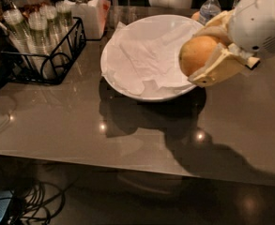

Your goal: Pick orange from white bowl

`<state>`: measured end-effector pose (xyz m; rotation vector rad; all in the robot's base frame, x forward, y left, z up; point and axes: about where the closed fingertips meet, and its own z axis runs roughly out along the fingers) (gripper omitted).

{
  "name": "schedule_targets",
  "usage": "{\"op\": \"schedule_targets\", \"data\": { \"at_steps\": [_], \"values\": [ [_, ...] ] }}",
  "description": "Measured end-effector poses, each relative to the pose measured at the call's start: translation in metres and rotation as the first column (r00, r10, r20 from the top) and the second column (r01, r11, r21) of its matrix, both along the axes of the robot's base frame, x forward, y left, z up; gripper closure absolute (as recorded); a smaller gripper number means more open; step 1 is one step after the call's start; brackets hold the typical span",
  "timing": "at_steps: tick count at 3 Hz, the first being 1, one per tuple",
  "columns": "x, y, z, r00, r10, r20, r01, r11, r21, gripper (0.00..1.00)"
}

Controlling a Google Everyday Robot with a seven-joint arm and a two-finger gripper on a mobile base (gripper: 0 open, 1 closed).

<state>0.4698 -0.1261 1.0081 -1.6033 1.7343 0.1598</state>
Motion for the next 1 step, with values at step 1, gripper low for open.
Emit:
{"op": "schedule_targets", "data": {
  "at_steps": [1],
  "values": [
    [-0.0239, -0.0136, 0.0079, 0.9956, -0.075, 0.056, 0.074, 0.997, 0.025, 1.0]
  ]
}}
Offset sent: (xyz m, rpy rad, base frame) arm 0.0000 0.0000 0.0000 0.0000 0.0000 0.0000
